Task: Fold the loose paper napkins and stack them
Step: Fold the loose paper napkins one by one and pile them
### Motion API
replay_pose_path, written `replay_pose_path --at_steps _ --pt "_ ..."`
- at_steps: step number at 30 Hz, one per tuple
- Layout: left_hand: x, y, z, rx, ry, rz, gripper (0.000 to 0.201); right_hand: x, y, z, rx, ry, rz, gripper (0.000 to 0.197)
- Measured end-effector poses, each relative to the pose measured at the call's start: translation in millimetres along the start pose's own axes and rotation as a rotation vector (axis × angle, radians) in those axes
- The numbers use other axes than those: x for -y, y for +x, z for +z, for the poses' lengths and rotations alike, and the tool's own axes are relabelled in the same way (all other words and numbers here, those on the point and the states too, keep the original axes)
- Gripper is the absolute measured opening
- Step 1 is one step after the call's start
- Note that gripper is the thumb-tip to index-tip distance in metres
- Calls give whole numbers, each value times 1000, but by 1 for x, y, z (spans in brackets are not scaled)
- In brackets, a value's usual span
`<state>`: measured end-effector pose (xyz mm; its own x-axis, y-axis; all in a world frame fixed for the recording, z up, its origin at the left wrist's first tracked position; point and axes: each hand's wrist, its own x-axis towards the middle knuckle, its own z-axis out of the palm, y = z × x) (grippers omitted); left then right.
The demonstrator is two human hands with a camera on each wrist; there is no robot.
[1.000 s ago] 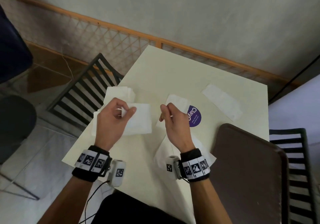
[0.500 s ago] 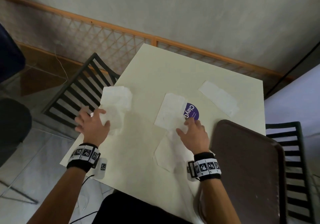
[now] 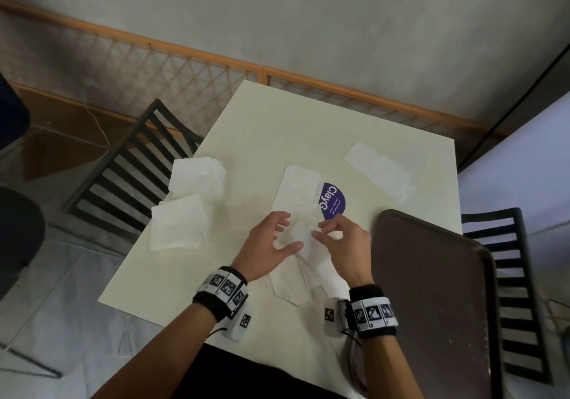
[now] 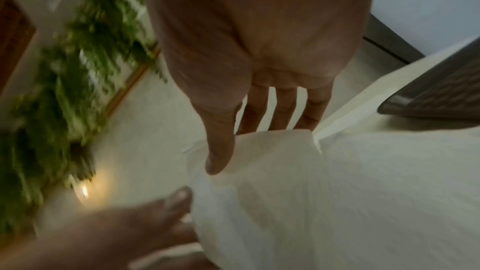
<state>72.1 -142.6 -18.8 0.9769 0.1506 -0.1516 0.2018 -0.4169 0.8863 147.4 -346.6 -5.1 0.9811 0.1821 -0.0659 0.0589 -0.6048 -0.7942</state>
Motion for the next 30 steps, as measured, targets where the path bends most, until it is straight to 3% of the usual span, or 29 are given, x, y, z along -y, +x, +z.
replay_pose_path --at_steps 2,6,11,13,15,18,19,21,23,27,30 --pt "-13 1 1 7 -108 -13 68 18 -4 -14 0 179 10 22" --pt "-41 1 -10 -23 -295 26 39 51 -11 -35 -21 568 33 21" --pt "-67 -6 -27 -158 -543 -15 86 70 -17 -35 -15 741 80 35" --pt "-68 -8 -30 -171 -588 -82 86 72 -18 -30 -22 793 91 39" --pt "-69 -9 -33 -185 -573 -117 73 77 -17 -24 -59 787 90 36" --pt "-74 -11 -43 -168 -518 -78 28 75 -12 -8 -83 727 148 36" --pt "-75 -11 -46 -172 -494 -61 20 73 -11 -5 -5 716 189 43" --pt "-76 -11 -54 -198 -441 -39 20 71 -13 0 283 782 249 51" --pt "-76 -10 -61 -239 -411 -30 23 74 -20 4 465 887 218 40" --pt "-75 -15 -78 -209 -347 -40 22 78 -20 13 372 905 140 31" --pt "-72 -22 -88 -158 -250 15 11 84 -13 15 282 863 108 28"
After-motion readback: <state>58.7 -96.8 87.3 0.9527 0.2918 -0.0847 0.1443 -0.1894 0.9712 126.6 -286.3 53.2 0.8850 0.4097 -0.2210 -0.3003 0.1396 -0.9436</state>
